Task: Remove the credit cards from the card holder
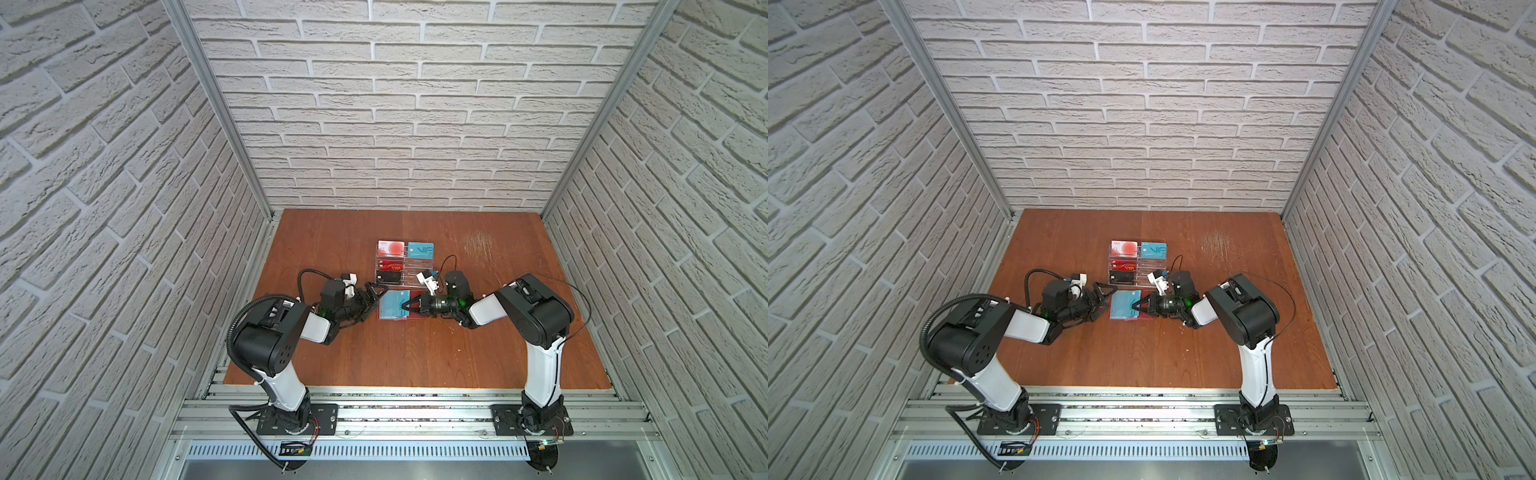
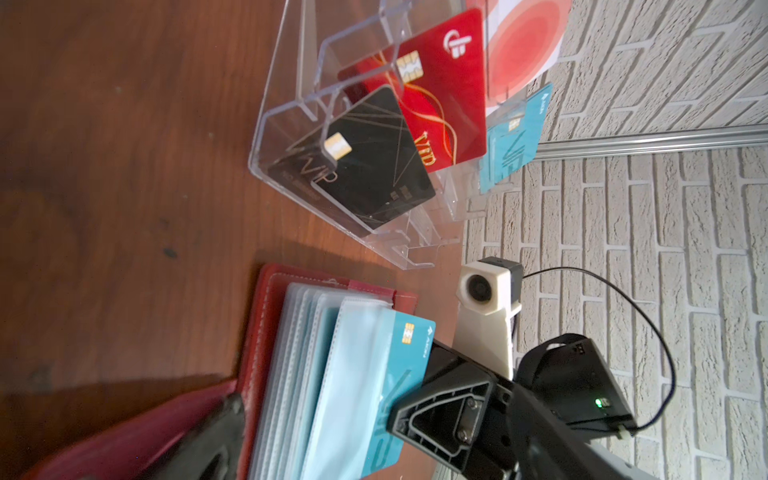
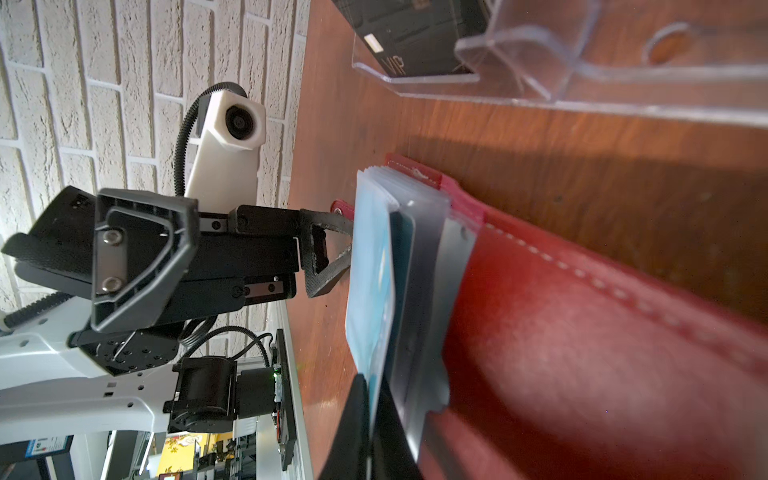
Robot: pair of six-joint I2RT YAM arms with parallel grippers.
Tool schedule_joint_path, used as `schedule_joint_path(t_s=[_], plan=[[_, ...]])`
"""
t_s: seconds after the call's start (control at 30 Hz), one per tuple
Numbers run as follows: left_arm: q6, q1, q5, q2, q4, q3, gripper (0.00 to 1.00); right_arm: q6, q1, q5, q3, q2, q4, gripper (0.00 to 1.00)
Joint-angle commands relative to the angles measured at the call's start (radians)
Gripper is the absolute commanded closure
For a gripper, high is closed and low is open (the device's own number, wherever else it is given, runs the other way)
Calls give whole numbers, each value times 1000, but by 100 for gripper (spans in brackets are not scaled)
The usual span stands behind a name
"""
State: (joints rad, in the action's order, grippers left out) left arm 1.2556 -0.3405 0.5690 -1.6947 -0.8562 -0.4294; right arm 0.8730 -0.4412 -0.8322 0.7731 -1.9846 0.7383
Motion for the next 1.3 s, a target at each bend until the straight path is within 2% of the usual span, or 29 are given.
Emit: schedule_joint_path(t_s=[0.0, 0.1, 0.27, 0.47, 0.6, 0.77, 0.87, 1.03, 1.27], plan=[[-35, 7, -32, -21, 223, 44, 2, -132, 16, 39, 2, 106, -171, 94], [-42, 7, -31, -19, 224, 43, 2, -287, 16, 112, 61, 179, -468, 94], [-74, 7, -37, 13, 277, 23, 2, -496, 16, 240, 182, 263, -860, 94], [-115, 6, -45, 101, 392, -38, 2, -664, 16, 372, 341, 310, -1170, 94], [-184, -1, -87, 203, 549, -94, 2, -779, 18, 468, 490, 329, -1361, 94], [-281, -23, -161, 341, 741, -164, 2, -947, 18, 620, 751, 277, -1626, 94], [-330, -43, -214, 399, 819, -195, 2, -1068, 18, 621, 907, 227, -1748, 94], [-408, -101, -290, 454, 918, -258, 2, -1307, 18, 659, 1150, 138, -1894, 95], [-511, -183, -378, 455, 950, -316, 2, -1563, 16, 860, 1535, -71, -2100, 94]])
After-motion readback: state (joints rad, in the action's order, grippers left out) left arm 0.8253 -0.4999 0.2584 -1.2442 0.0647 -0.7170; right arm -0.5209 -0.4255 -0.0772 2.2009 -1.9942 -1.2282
